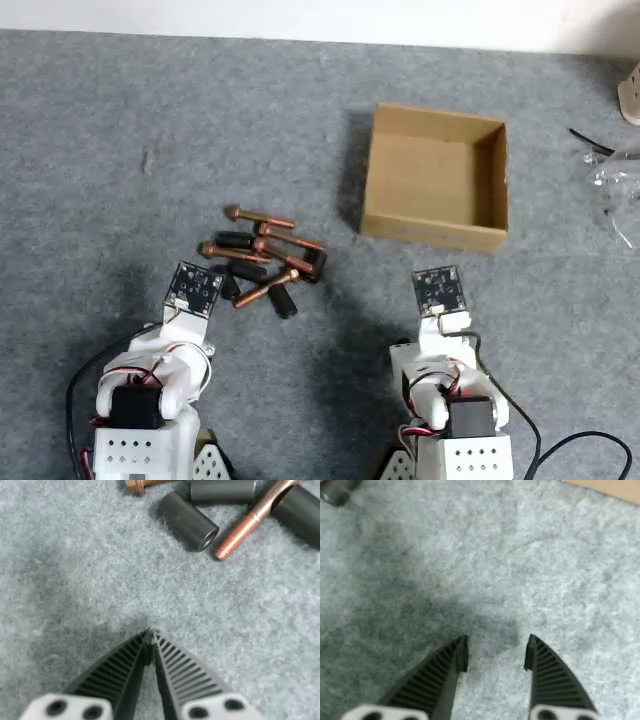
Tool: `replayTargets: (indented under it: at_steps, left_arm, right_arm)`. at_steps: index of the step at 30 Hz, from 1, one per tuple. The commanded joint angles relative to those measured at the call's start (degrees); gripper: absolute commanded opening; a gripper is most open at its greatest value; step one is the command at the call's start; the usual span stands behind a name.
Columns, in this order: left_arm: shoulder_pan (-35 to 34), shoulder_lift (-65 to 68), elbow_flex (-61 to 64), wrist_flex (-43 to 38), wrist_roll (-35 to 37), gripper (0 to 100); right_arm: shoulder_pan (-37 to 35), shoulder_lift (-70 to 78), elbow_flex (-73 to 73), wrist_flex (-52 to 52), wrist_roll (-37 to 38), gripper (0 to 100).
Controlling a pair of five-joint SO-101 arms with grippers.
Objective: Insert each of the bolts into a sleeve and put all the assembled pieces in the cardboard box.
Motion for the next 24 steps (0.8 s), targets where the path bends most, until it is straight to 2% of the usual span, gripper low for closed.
replayTargets:
  at_steps: [1, 18, 24]
  left_arm:
    - [1.1, -0.75, 1.1, 0.35, -0.35, 1]
    - [1.36, -0.75, 1.1, 0.35, -0.18, 1]
    - [7.16, -0.84, 1.1, 0.35, -0.44, 1]
  right_arm:
    - [-0.22, -0.4, 8.84, 0.4, -0.26, 17.3]
    - [-0.22, -0.4, 8.84, 0.22, -0.26, 17.3]
    - [-5.32, -0.4, 8.84, 0.4, -0.18, 17.3]
